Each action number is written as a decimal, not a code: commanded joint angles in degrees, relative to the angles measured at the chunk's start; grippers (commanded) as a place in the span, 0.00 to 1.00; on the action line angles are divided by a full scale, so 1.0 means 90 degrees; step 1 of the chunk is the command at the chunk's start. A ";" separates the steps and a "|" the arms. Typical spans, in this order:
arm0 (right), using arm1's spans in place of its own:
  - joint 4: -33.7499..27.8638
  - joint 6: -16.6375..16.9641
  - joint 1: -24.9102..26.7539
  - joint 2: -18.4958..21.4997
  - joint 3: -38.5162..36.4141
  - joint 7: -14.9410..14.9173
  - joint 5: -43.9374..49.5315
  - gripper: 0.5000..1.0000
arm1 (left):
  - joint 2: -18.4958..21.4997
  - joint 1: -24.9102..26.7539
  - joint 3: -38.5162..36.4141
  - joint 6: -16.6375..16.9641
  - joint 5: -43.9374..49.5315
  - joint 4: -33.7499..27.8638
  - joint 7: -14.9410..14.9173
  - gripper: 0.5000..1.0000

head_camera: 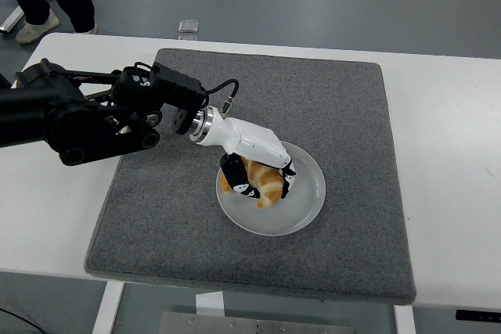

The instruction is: Place the bread on the plate

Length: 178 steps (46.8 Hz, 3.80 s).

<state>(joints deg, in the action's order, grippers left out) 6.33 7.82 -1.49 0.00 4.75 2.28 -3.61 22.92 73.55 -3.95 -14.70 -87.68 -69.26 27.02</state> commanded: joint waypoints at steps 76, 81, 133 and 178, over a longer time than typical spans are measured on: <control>0.0000 0.0000 -0.0001 0.0000 0.0000 0.0001 0.0000 0.90 | -0.0193 -0.0292 0.0166 0.0159 0.0376 0.0332 -0.0044 0.98; 0.0000 0.0000 0.0009 0.0000 0.0000 0.0001 0.0000 0.90 | -0.0183 -0.0204 0.0332 0.0149 0.0913 0.0322 -0.0044 0.99; 0.0000 0.0000 -0.0001 0.0000 -0.0010 0.0001 0.0000 0.90 | 0.0256 -0.0340 0.2051 0.0882 1.0161 0.2686 -0.0824 1.00; 0.0010 0.0000 0.0009 0.0000 0.0000 0.0001 0.0020 0.90 | -0.0398 -0.3192 0.5019 0.0872 1.1871 0.3115 -0.0903 1.00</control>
<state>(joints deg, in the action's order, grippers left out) 6.36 7.82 -1.40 0.00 4.74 2.29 -3.44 19.64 44.84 41.06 -6.26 19.24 -41.68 18.80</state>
